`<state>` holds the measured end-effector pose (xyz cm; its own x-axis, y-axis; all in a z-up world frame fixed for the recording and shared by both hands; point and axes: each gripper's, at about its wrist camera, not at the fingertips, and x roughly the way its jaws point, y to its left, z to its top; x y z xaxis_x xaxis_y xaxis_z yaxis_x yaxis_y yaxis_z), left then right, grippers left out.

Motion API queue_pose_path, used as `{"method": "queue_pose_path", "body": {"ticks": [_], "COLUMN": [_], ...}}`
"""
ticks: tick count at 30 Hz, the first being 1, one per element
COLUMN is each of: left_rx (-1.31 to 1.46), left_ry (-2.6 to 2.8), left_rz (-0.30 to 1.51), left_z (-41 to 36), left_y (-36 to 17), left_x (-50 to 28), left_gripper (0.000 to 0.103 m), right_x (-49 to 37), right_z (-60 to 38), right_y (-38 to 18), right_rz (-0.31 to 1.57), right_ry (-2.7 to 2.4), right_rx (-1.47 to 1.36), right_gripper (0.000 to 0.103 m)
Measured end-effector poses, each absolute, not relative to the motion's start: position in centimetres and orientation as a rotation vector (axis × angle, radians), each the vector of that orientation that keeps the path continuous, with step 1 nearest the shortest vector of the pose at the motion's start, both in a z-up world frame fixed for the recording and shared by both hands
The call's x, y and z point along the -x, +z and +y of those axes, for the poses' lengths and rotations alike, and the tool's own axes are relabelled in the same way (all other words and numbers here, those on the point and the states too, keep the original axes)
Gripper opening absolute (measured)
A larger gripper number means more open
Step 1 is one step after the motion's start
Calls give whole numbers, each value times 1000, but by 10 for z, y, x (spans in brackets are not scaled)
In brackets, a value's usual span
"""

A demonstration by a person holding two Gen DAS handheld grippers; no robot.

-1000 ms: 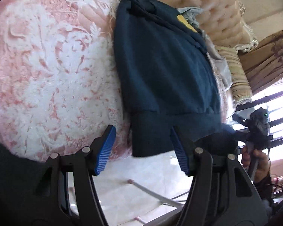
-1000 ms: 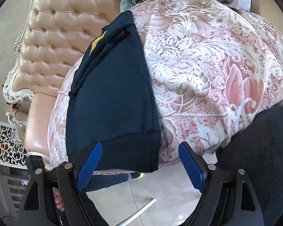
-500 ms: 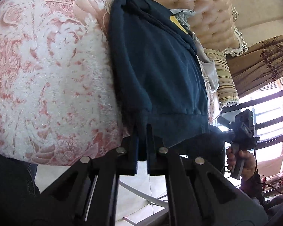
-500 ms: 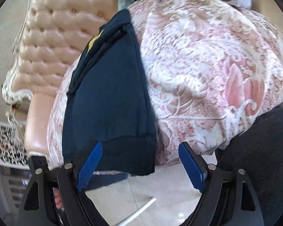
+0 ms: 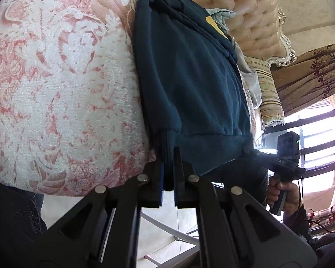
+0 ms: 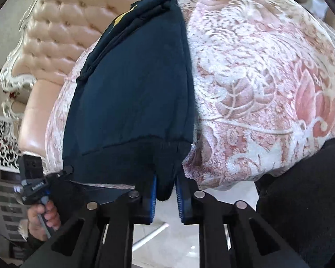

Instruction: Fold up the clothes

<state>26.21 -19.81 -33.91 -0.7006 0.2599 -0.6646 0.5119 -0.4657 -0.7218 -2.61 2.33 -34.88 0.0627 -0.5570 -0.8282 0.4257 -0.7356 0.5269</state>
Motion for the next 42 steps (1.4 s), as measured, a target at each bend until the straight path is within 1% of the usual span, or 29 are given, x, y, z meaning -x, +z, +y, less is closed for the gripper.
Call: {"method": "queue_pose_path", "body": {"ticks": [4,6,8,11,13,14,15,19,21,22,23,24,25,26,27,30,32,35,37,40,42], "left_rx": [-1158,-1184,-1227,-1325,-1359,-1357,-1356,-1357,-1291,-1241,-1190,-1140,-1090,-1044,-997,-930,-968,-1028,-1082,-1196,-1284], "left_ry": [-2393,-2399,-2368,-2249,-2186,-2183,-2179,-2182,-2215,-2241,-2266,-2289,-2310,-2326,-2338,-2336,-2341,-2367,-2374,-2349,-2327], "left_rz": [1445,1447,1496,1553,1548,1546,1545,1511,1481,1438,1396,1353,1301,1204,1108,881,787,714,691,558,540], "left_z": [-184,-175,-169,-165,-164,-166,-167,-172,-179,-186,-193,-200,-207,-215,-224,-252,-270,-293,-305,-311,-317], "left_y": [-306,-293,-297,-326,-338,-337,-336,-324,-313,-307,-301,-294,-288,-283,-277,-271,-277,-286,-293,-303,-314], "left_x": [-254,-251,-250,-246,-245,-247,-248,-259,-272,-275,-277,-280,-281,-272,-263,-229,-199,-165,-143,-115,-103], "left_gripper": [7,7,7,7,7,7,8,17,17,17,17,17,18,20,25,33,34,34,34,34,33], "right_x": [27,29,28,28,27,27,28,33,40,50,61,72,84,94,106,139,152,163,170,175,175], "right_z": [29,38,44,45,43,42,42,41,44,43,40,36,33,27,18,-13,-27,-51,-55,-50,-47], "right_y": [-309,-293,-291,-319,-336,-336,-331,-314,-298,-288,-280,-273,-265,-262,-263,-272,-281,-295,-298,-301,-302], "right_rz": [-98,-103,-60,8,31,51,75,172,191,176,161,147,132,131,148,258,316,359,339,286,278], "right_ry": [-1827,-1841,-1850,-1837,-1815,-1813,-1814,-1817,-1853,-1886,-1910,-1932,-1953,-1968,-1981,-2013,-2014,-2001,-1996,-2001,-2006], "right_rx": [-1550,-1543,-1555,-1638,-1685,-1692,-1691,-1687,-1644,-1583,-1521,-1459,-1397,-1354,-1328,-1287,-1270,-1263,-1276,-1287,-1287], "right_gripper": [9,9,9,9,9,10,14,15,16,21,39,59,65,66,66,66,66,66,66,66,66]}}
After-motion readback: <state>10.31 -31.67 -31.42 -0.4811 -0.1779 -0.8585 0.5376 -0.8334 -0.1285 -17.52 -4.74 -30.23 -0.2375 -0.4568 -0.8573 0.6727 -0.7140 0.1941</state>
